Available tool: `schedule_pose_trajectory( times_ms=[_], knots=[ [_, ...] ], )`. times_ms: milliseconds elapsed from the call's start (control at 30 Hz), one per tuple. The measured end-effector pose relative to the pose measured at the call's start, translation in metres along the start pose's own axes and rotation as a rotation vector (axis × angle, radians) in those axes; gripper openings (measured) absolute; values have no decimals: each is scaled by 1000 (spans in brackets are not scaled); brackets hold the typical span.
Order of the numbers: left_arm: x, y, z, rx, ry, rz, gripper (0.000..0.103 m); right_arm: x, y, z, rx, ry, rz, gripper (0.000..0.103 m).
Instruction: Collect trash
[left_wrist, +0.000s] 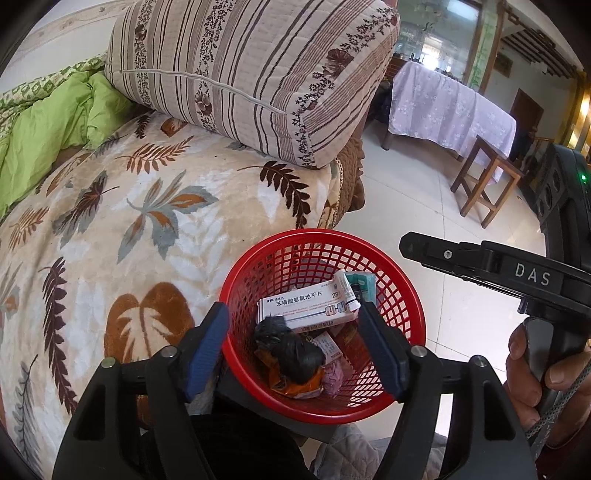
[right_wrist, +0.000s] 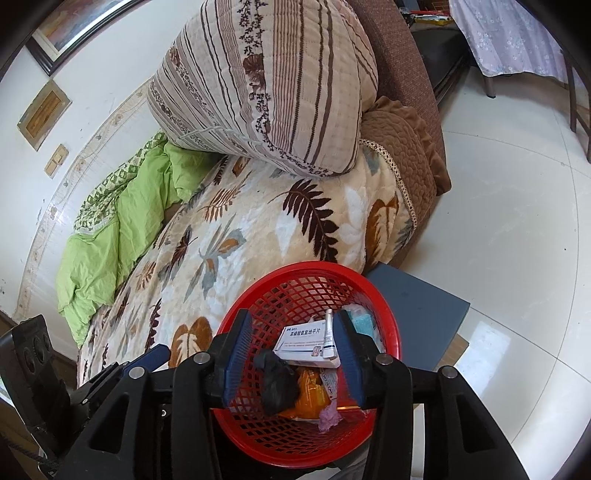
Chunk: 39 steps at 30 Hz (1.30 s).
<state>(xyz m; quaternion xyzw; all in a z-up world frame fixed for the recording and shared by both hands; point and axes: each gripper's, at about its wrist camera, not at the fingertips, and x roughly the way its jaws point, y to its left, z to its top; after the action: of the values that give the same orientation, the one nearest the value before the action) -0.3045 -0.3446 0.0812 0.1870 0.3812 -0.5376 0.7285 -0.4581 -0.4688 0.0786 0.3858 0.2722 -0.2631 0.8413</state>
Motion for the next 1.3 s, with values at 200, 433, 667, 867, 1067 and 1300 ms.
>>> schedule_pose_trajectory(
  times_ms=[200,433,667,867,1067,1300],
  knots=[
    [-2,6,0,-39,-7,-6,87,-7,3,2,-12,-21,-48,63],
    [-19,21,1,-111,-65,37,93,-23,11,7,-54,-95,-187,76],
    [-44,39,2,-159,-138,89,100,-34,44,5,-198,-207,-453,91],
    [-53,51,-4,-162,-150,175,100,-25,53,-1,-246,-196,-601,93],
    [-77,69,-6,-118,-209,368,102,-19,55,-3,-302,-192,-752,93],
    [-108,93,-23,-109,-257,468,102,-16,75,-7,-370,-188,-848,96]
  ],
)
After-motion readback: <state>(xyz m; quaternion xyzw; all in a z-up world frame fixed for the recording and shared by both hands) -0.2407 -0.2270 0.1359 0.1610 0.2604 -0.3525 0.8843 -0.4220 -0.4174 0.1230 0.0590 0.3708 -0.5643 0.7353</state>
